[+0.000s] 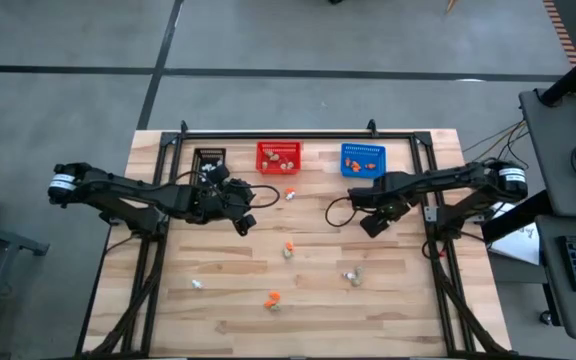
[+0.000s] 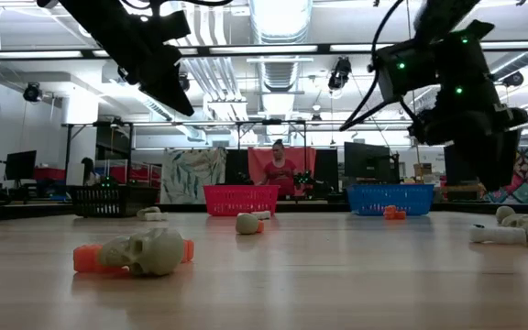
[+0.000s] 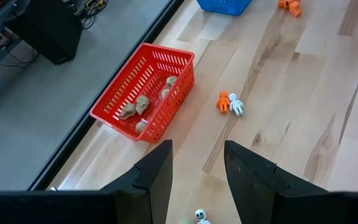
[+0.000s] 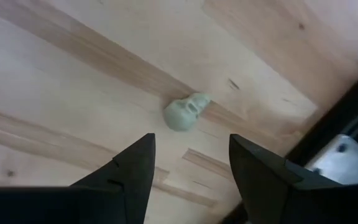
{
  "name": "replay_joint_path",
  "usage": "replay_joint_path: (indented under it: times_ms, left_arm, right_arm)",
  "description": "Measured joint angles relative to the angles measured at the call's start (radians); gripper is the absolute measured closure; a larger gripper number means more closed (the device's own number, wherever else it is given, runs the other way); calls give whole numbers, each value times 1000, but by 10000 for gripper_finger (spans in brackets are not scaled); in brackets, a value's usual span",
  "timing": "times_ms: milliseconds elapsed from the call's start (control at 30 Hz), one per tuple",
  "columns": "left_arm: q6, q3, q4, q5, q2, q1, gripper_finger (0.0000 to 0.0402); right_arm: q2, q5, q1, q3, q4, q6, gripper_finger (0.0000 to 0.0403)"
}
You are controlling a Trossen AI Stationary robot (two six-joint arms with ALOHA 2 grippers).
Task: Sort Halloween decoration
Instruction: Put the white skull toy into the red bin
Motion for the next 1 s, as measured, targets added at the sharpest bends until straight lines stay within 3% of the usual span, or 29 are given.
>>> replay_joint_path:
  times_ms: [667,1000]
  left_arm:
    - [0,0,0,0,0,0,274]
    - [0,0,6,-1,0,0,274]
  right_arm:
    - [-36,-30,5,-210,290,166,209]
    - [-37,-28,6,-217,326,172,264]
